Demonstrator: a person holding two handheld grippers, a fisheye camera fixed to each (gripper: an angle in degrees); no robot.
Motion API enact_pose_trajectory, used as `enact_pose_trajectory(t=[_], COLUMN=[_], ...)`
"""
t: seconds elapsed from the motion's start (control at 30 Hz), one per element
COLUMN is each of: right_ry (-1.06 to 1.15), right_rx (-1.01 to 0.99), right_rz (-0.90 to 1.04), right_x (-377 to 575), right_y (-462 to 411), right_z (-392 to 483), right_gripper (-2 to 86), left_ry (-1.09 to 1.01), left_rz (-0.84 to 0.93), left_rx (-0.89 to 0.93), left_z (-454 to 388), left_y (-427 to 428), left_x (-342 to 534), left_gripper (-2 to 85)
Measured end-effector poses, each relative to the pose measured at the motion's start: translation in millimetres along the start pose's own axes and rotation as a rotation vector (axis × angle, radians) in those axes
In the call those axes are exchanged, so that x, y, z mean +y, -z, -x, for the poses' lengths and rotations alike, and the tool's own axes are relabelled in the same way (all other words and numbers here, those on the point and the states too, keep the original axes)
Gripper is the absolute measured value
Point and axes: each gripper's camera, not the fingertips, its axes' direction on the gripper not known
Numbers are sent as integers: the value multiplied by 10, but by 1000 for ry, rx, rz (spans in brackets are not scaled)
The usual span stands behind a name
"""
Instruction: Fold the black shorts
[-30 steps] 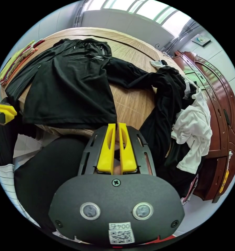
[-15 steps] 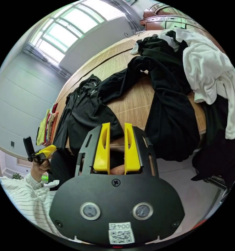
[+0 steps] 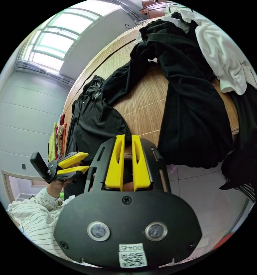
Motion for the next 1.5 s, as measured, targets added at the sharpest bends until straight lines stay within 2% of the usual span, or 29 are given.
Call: enact_pose_trajectory(t=[0.17, 0.27, 0.4, 0.47, 0.53, 0.57, 0.83, 0.93, 1.0, 1.2, 1.4, 1.47, 1.5], right_ry=[-21, -20, -18, -34, -56, -61, -21, 6, 27, 122, 223, 253, 274], right_rx=[19, 27, 48, 32, 21, 25, -1, -38, -62, -130, -135, -140, -147], right_rz=[4, 0, -2, -2, -4, -3, 0, -29, -44, -11, 91, 119, 138], right_x=[-61, -101, -171, -207, -250, -258, -303, -316, -332, -517, -789, -862, -907], right_y=[65, 114, 163, 179, 209, 216, 386, 535, 633, 810, 850, 846, 842], right_z=[-156, -191, -201, -230, -258, -261, -124, 10, 134, 662, 1221, 1381, 1488], right_gripper=[27, 28, 43, 43, 34, 30, 4, 0, -1, 0, 4, 6, 8], left_ry=[165, 196, 169, 204, 235, 268, 379, 306, 153, -124, -121, -98, -69], left_rz=[17, 50, -159, -202, -131, -31, -114, -174, -204, -209, -208, -231, -249], left_rx=[106, 156, 17, -37, 5, 47, 119, 71, -1, -151, -285, -343, -387], left_z=[180, 109, -97, 12, 189, 275, 78, -356, -935, -2191, -2616, -2654, -2638], left_y=[-81, -31, 708, 820, 661, 468, 817, 1138, 1294, 1019, 742, 757, 802], left_x=[527, 793, 787, 711, 615, 608, 1181, 1056, 676, -415, -837, -814, -764], left_gripper=[90, 78, 58, 47, 38, 35, 41, 73, 98, 138, 153, 130, 80])
